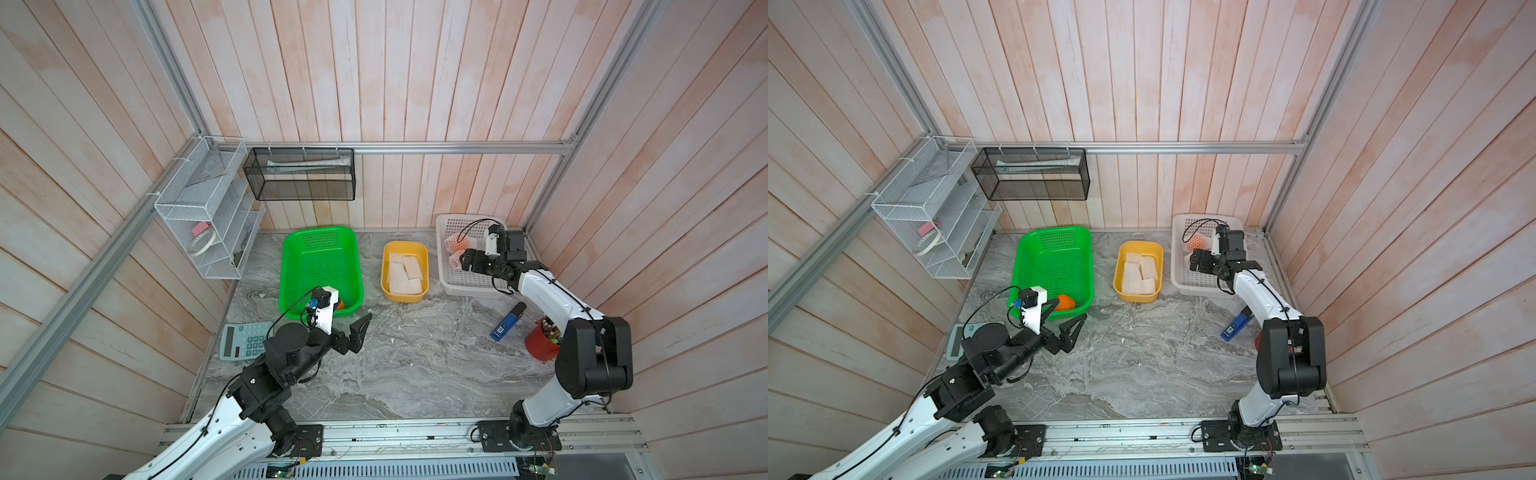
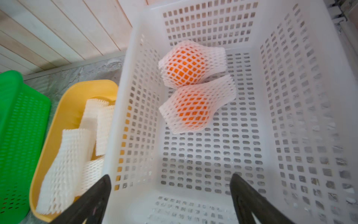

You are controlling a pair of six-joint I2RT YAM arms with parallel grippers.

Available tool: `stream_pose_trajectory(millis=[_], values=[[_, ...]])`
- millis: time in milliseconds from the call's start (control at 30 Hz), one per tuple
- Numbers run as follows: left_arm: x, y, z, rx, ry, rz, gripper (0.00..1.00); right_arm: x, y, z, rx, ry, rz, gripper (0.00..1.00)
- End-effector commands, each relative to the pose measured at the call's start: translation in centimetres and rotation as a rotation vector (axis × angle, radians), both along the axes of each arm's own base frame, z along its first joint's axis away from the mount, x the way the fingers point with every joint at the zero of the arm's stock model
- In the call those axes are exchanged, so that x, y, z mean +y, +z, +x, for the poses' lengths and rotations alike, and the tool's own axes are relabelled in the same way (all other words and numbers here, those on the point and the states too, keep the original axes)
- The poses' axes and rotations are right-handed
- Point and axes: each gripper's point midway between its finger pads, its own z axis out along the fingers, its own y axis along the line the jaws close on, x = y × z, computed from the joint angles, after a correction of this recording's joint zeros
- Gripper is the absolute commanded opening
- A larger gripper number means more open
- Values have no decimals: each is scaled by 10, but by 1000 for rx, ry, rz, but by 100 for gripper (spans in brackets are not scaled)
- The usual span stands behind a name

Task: Remove foam nets from oranges
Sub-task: Pick up the orange from the basket.

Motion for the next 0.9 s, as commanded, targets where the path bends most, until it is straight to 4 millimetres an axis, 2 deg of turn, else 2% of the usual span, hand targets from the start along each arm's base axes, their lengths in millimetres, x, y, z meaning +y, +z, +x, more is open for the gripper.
stream_pose_trajectory(millis=[0,167,400,567,867], values=[[5,1,-1,-16,19,-12,100,-6,-7,21,20,-6,51,95],[5,-2,1,-7,27,-13,100,-5,-25,48,58,12,58,94],[9,-4,1,10,46,-19,100,-1,-48,75,94,-1,92,93],[15,0,-1,2,65,-32,100,0,-64,85,121,-23,113,91],[16,-1,-2,4,70,-36,100,0,-86,88,153,-31,109,89]])
